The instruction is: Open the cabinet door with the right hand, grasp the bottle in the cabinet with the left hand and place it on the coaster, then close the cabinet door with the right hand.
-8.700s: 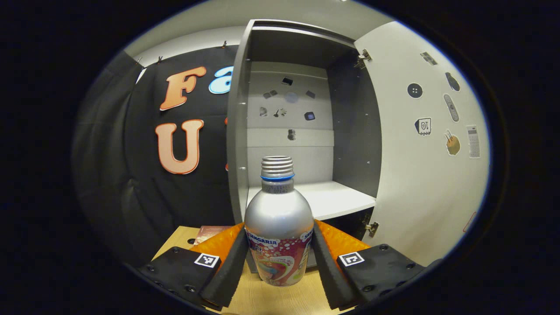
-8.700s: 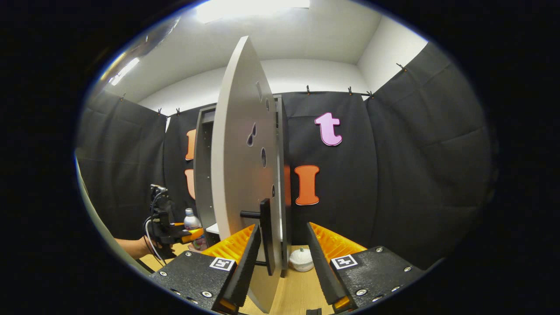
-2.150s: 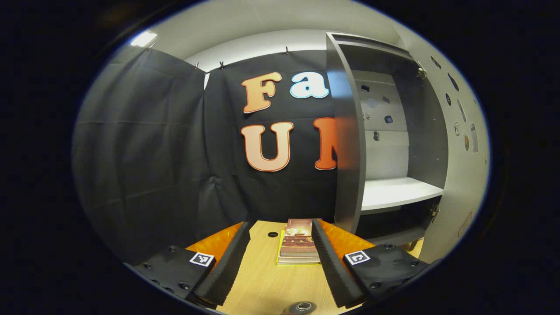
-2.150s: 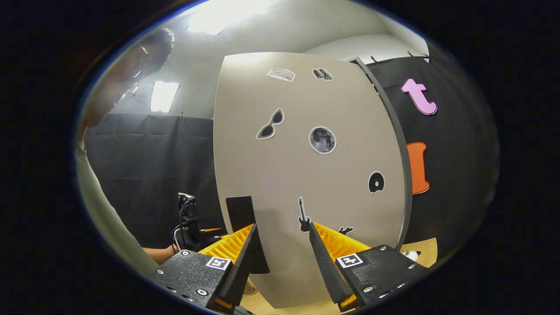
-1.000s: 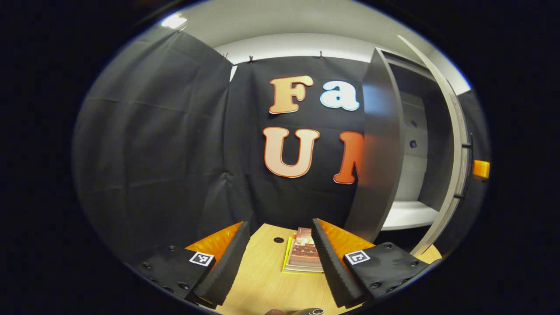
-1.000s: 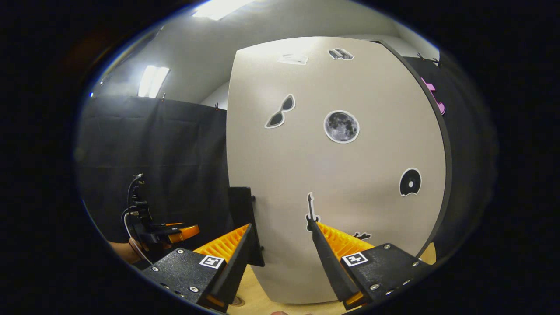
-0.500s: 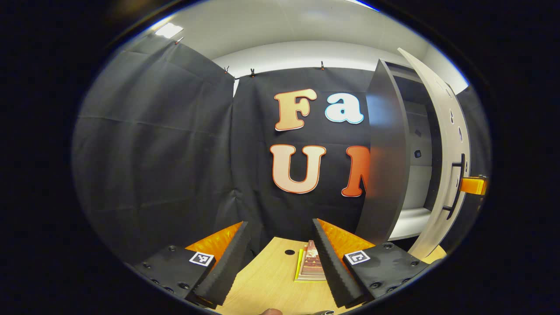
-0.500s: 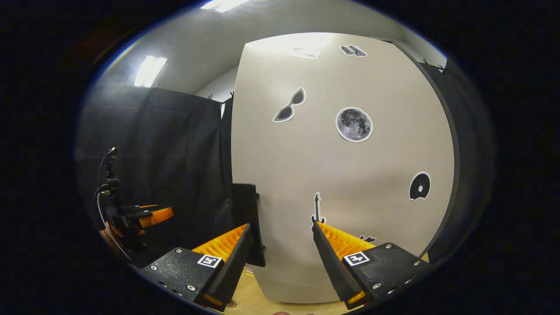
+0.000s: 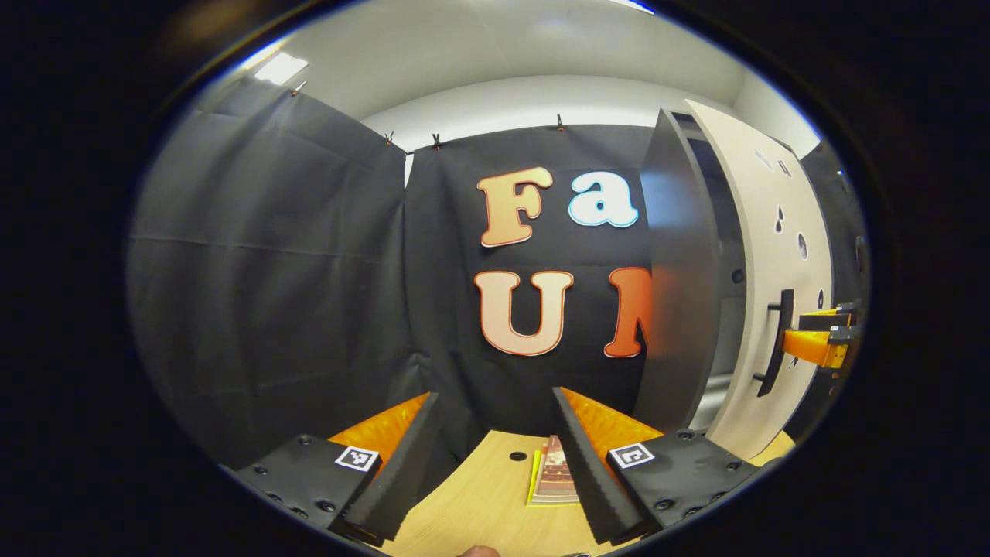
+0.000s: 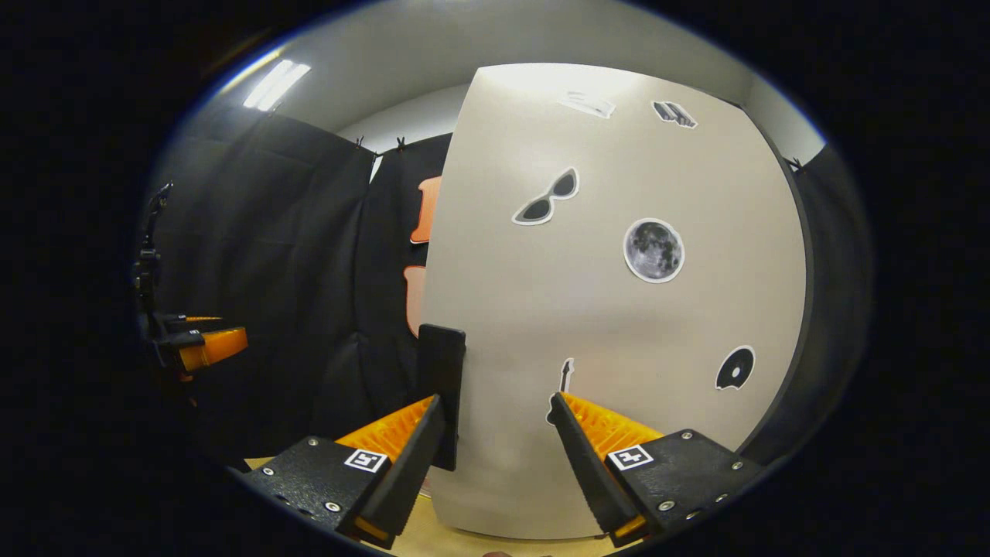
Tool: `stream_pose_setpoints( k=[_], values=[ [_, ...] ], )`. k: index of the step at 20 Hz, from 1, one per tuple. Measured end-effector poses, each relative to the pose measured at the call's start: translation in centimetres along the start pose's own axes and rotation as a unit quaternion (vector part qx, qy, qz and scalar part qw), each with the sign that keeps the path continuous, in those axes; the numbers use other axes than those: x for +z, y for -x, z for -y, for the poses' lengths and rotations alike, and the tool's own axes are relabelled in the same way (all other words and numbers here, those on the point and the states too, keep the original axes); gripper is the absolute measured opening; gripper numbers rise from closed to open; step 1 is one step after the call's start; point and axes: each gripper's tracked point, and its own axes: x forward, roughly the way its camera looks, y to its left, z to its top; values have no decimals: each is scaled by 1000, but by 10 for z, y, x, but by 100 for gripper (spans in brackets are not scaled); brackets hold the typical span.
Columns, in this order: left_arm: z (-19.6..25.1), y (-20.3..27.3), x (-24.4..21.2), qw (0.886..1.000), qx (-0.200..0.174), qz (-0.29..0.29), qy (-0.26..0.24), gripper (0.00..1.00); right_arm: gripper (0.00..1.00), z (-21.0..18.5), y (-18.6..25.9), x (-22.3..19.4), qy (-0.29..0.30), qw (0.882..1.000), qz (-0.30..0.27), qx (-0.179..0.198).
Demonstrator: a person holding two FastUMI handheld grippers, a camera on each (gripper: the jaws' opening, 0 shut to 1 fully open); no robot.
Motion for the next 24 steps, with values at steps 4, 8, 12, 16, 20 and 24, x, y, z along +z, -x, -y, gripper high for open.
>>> stream_pose_setpoints(
  k=[4, 8, 12, 16, 20, 24],
  values=[
    [35, -7, 14, 999, -36, 5, 4, 93, 88, 21, 14, 31, -1, 999, 18, -33],
    [68, -10, 52, 997, -71, 21, 11, 93, 89, 54, 54, 69, -6, 997, 43, -67],
    [97, -11, 105, 994, -98, 54, 15, 92, 88, 90, 103, 107, 11, 991, 70, -111],
    [110, -2, 163, 990, -102, 92, 18, 92, 88, 131, 153, 146, 39, 981, 90, -165],
    [134, 20, 226, 983, -105, 153, -5, 92, 88, 154, 191, 172, 29, 977, 98, -187],
    [166, 44, 248, 977, -122, 176, -16, 92, 90, 173, 222, 189, 39, 971, 108, -209]
  ],
)
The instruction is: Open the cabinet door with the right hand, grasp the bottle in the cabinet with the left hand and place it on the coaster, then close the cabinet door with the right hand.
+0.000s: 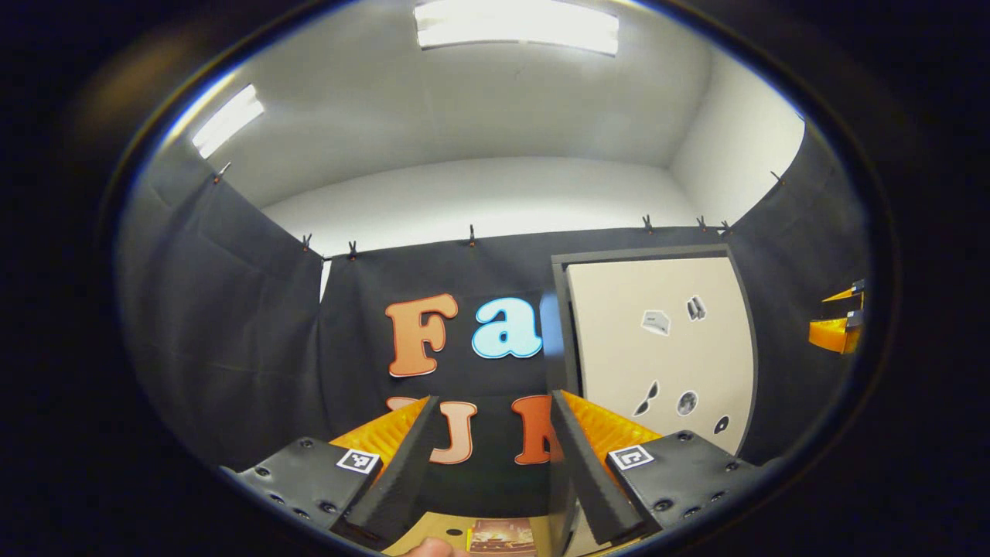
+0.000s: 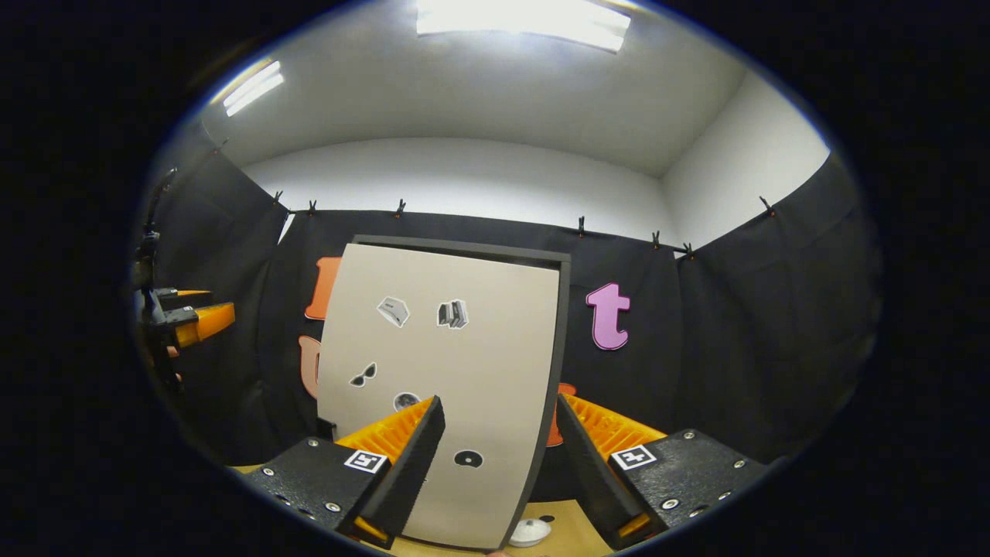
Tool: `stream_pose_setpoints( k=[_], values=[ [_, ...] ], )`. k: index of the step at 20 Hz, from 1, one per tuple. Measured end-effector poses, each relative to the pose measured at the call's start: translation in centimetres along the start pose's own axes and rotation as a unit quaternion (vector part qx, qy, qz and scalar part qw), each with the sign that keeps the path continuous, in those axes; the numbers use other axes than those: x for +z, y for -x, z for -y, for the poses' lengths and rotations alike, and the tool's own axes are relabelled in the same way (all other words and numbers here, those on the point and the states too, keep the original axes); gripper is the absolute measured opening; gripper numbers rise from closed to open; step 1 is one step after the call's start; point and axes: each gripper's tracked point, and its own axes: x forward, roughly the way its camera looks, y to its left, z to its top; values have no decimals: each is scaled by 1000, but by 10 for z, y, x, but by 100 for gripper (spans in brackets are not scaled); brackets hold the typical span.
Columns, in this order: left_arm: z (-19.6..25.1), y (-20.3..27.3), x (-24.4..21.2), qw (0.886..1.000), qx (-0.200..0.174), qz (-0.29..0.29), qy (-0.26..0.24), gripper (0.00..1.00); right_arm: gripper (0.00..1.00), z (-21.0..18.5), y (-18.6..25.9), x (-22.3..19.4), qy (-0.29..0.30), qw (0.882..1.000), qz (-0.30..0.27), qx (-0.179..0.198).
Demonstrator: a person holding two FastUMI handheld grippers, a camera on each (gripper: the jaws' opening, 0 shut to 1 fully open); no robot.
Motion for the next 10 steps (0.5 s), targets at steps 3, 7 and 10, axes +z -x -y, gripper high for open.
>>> stream_pose_setpoints(
  k=[3, 7, 10],
  values=[
    [2, -2, -2, 1000, 0, -12, 4, 91, 90, 14, 11, 6, 0, 1000, 2, -10],
    [1, -1, -3, 1000, 12, -21, 1, 91, 91, 33, 19, 1, 1, 1000, -4, -22],
    [-3, -1, -2, 999, 29, -15, 4, 92, 91, 43, 23, 5, -3, 1000, 6, -26]
  ],
)
